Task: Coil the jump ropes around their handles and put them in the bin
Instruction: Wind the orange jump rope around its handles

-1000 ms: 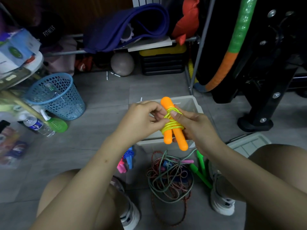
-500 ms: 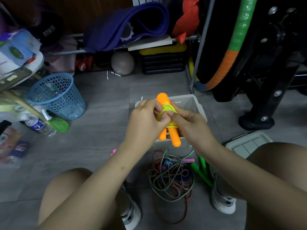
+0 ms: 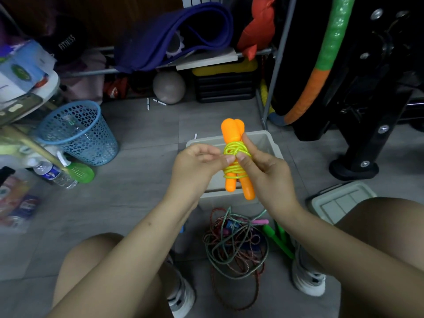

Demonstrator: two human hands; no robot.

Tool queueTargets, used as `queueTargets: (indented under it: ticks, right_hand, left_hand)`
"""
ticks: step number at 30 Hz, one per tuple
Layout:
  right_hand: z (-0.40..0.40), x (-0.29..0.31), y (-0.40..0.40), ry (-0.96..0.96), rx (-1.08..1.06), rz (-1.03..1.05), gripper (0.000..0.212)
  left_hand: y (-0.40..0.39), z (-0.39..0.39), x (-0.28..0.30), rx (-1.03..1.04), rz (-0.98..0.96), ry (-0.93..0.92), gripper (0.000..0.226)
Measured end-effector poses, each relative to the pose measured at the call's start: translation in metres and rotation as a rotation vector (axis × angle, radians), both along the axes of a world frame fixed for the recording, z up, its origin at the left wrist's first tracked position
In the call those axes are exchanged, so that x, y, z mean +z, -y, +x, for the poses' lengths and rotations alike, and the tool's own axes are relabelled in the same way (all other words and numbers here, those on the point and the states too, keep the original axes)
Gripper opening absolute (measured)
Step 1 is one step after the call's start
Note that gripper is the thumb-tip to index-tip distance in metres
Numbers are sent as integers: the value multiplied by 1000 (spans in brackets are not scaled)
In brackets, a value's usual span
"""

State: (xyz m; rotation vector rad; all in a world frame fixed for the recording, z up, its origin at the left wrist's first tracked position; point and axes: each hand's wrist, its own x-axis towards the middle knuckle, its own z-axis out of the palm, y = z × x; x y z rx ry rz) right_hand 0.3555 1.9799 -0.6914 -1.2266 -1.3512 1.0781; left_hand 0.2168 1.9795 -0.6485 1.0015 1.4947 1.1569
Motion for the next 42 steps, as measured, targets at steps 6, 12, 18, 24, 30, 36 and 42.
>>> queueTargets:
  ticks: [6,12,18,24,30,36,42]
  right_hand:
    - [6,0,-1,267,15,166,40]
    - [6,3,-6,484,83,302,49]
    - [2,1,-8,562,47,462,63]
    - [5,-6,-11,658,57,493,67]
    - [2,-4,-10,683,37,354,82]
    - [-20,-22,-9,703,194,287,84]
    - [-71,-61,-20,391,424,81,65]
  left_hand:
    - [-2,-7,-2,-62,-7,-50,16]
    - [-5,-20,-2,-257,-29,-15,9]
    - [5,-11,-17,-216,304,-422,10]
    - [7,-7,-22,-189,300,-307,11]
    - [-1,-6,-30,-36,-70,198,15]
    - [-1,-22,-47,-53,-342,420,38]
    - [-6,-81,-79,114,-431,282,3]
